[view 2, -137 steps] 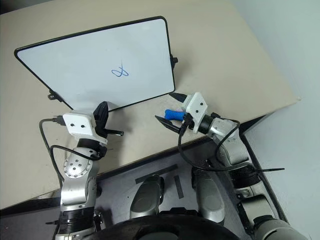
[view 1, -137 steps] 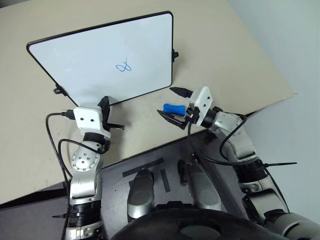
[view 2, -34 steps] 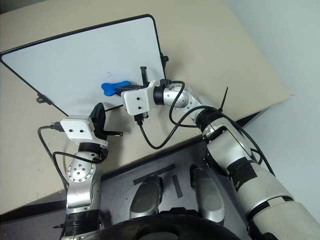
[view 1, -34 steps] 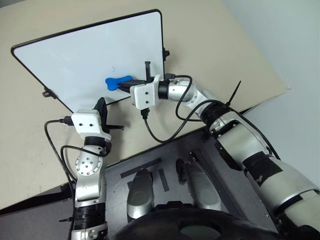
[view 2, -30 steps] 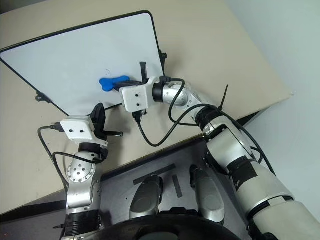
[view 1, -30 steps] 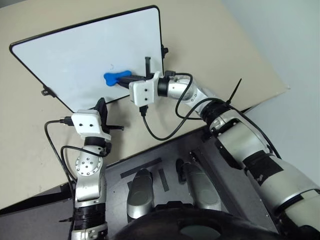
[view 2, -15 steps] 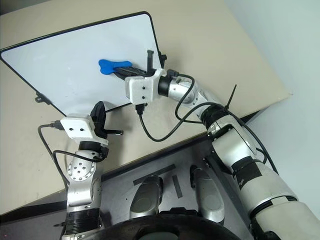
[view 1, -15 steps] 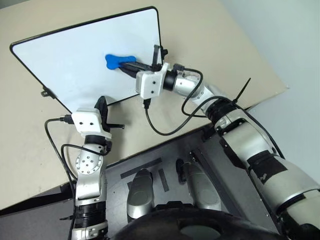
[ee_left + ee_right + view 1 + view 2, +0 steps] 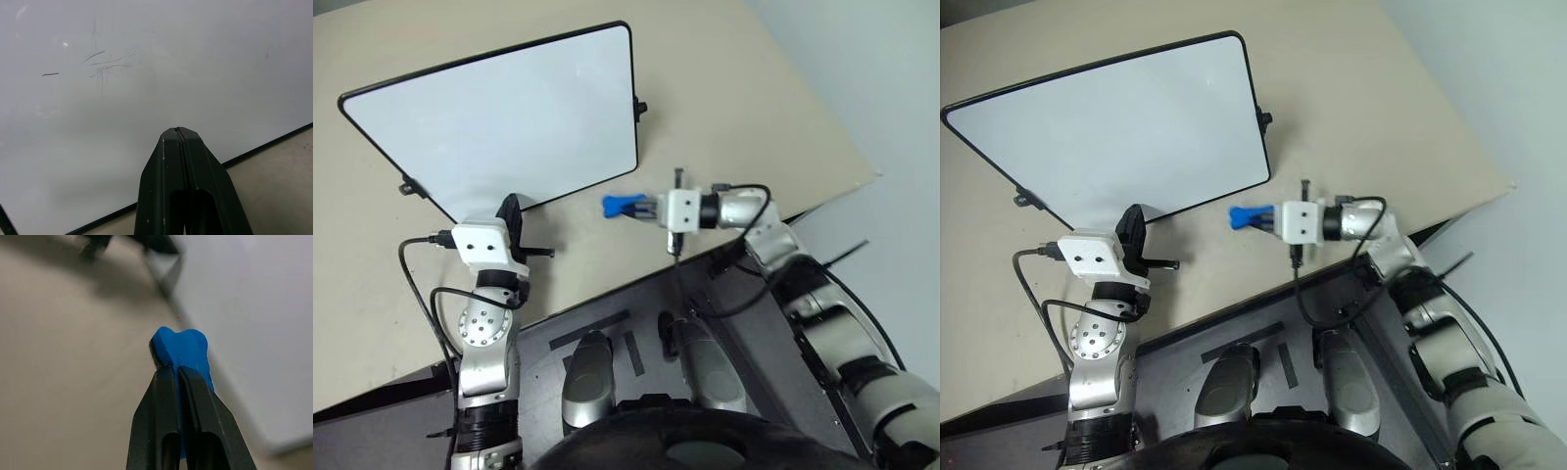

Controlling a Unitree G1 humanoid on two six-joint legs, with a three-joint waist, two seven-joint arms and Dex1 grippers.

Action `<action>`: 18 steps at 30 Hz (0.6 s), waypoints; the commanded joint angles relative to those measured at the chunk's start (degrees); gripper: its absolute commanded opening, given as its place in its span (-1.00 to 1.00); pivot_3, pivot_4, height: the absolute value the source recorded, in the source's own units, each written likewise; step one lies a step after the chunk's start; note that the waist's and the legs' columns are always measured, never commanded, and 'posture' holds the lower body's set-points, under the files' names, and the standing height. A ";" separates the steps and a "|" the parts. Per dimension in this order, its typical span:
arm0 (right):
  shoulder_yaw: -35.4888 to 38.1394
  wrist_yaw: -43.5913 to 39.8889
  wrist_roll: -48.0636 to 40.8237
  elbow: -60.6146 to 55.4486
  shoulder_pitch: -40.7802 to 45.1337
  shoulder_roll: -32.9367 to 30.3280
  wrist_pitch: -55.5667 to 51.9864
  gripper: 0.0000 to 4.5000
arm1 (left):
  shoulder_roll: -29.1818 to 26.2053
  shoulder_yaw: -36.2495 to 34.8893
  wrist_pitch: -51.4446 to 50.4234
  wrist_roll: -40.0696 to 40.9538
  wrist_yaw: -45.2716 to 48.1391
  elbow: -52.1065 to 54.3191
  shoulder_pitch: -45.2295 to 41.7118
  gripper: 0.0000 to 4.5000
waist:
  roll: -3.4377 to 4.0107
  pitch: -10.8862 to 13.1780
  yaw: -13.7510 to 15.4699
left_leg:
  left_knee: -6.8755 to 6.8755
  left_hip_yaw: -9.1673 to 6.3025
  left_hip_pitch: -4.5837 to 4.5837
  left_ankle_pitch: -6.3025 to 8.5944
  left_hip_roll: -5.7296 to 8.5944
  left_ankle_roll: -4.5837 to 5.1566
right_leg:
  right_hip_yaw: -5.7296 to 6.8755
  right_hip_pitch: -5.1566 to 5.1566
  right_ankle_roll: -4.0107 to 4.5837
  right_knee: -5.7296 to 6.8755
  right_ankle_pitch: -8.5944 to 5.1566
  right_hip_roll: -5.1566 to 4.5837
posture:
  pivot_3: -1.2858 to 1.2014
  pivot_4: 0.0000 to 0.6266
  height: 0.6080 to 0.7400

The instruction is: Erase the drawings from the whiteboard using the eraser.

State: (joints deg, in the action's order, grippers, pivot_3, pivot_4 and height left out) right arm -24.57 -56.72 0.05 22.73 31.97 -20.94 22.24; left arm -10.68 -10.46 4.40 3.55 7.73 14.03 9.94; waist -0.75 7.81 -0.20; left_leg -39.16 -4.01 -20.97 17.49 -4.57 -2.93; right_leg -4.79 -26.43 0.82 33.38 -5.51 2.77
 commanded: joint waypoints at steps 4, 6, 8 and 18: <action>2.94 2.84 -0.38 -6.06 -1.64 0.69 -5.19 -0.21 | -1.06 -0.40 -0.20 1.05 1.39 1.88 -1.42 -1.00 | 0.00 0.00 -0.51 | -0.01 0.08 0.37 -0.02 0.27 0.04 | 0.01 0.11 -0.41 -0.02 0.03 0.07 | 0.03 -0.52 1.00; 3.18 5.43 1.67 -6.76 -2.03 0.86 -3.56 0.11 | -1.25 -0.41 -0.39 0.96 1.64 2.08 -1.30 -1.00 | 0.01 0.01 -0.52 | 0.04 0.00 0.63 -0.07 0.38 0.13 | 0.01 0.33 -0.52 -0.02 -0.03 0.08 | 0.03 -0.52 1.00; 2.47 7.78 4.76 -7.02 -2.39 0.55 -0.04 0.24 | -1.50 -0.35 -0.61 0.95 1.75 2.26 -1.28 -1.00 | 0.01 0.02 -0.58 | 0.08 -0.16 0.86 -0.08 0.50 0.15 | 0.01 0.52 -0.53 -0.02 -0.04 0.09 | 0.03 -0.52 1.00; 1.75 14.04 8.62 -5.02 -1.90 5.13 5.93 0.24 | -2.20 -0.75 -2.23 1.55 2.04 5.11 0.68 -1.00 | 0.04 -0.02 -1.04 | 2.38 -7.43 -0.17 -1.94 4.71 0.38 | 5.78 1.52 1.33 -0.32 -0.83 -4.34 | 0.03 -0.52 1.00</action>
State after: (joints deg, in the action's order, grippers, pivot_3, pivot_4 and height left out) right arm -23.08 -42.96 10.53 18.98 29.94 -16.45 28.17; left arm -12.50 -10.43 2.22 4.67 9.74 16.23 10.48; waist -0.71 7.79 -1.24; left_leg -36.28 -11.29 -20.93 15.12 -0.03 -3.09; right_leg 1.43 -25.07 2.48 33.18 -6.55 -1.97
